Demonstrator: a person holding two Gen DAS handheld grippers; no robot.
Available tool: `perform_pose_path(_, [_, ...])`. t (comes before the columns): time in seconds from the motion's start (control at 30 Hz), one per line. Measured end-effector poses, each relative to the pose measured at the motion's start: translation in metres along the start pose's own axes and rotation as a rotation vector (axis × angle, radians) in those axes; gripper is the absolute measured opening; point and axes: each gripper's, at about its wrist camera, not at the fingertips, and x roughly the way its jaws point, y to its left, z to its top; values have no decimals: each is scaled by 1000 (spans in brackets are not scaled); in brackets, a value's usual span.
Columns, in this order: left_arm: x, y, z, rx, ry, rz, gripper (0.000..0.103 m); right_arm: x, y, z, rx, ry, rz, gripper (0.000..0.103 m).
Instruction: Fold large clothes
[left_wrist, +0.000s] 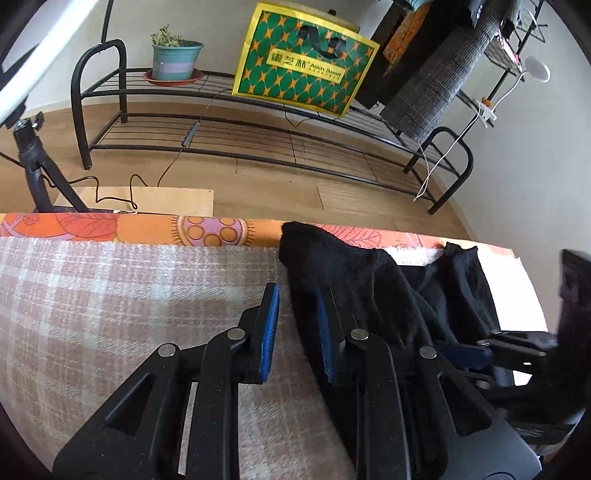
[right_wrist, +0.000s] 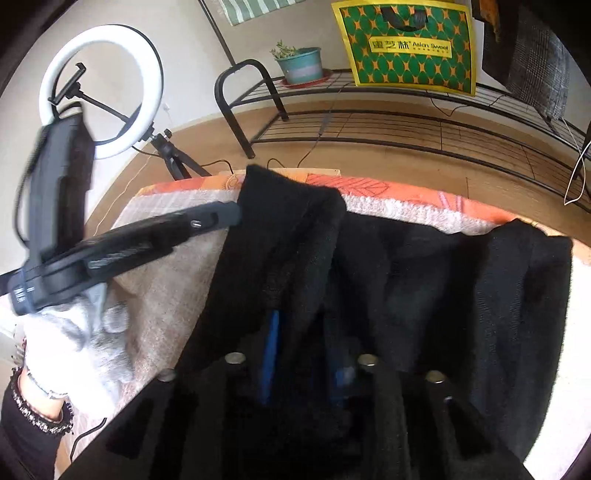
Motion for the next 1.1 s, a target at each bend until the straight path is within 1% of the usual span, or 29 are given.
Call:
perform_pose_path(0.07, [11,-5,2,14,19,30,20,-21,-7,-1,-18,-55,33,38])
perform_pose_path(0.13, [19,-8,3,16,30,39,20,-44,-24,-2,-6,-122,42,52])
perform_pose_path(0.17, [21,-9,3,17,19,41,20,-57,-40,-5,9,-160,23,52])
perform_pose_path(0.2, [23,-11,2,22,16,46,20,-65,-53,-6,28,-180,-7,52])
perform_pose_path(0.27, [25,-16,3,46,15,57,20,-77,-93,-11,104,-210,-78,52])
perform_pose_path(0.33, [28,-21,4,59,14,70,20,-82,-128,-16,188,-226,-116,52])
perform_pose_path(0.37, [30,-22,5,61,18,67,20,-80,-147,-18,239,-224,-108,52])
perform_pose_path(0.4, [31,-24,6,64,15,66,20,-76,-158,-19,271,-216,-90,52])
perform_pose_path(0.43, [32,-27,6,75,15,69,17,-71,-166,-20,291,-208,-72,52])
perform_pose_path(0.47, [33,-29,6,88,11,78,15,-64,-169,-19,296,-205,-70,52])
perform_pose_path(0.5, [34,-32,5,100,12,81,10,-58,-170,-17,289,-200,-67,52])
perform_pose_path(0.57, [34,-37,5,118,3,92,8,-43,-166,-9,274,-176,-66,52])
perform_pose_path(0.6, [34,-39,4,121,1,93,8,-40,-159,-5,248,-193,-90,49])
perform_pose_path(0.63, [33,-40,4,119,-7,87,7,-37,-155,0,226,-186,-92,25])
perform_pose_path(0.7, [28,-41,5,104,-22,59,7,-35,-150,5,206,-171,-97,8])
perform_pose_path(0.73, [24,-41,5,92,-32,43,7,-38,-148,8,203,-177,-94,7])
perform_pose_path(0.8, [16,-43,5,79,-50,22,6,-50,-142,7,185,-220,-75,6])
perform_pose_path(0.93, [-10,-54,2,96,-89,-8,6,-81,-133,1,191,-284,-36,4])
perform_pose_path(1.03, [-33,-63,-2,97,-106,-24,6,-102,-120,-5,170,-311,-22,3])
perform_pose_path(1.1, [-51,-72,-8,119,-120,-36,6,-119,-111,-11,162,-324,-12,3])
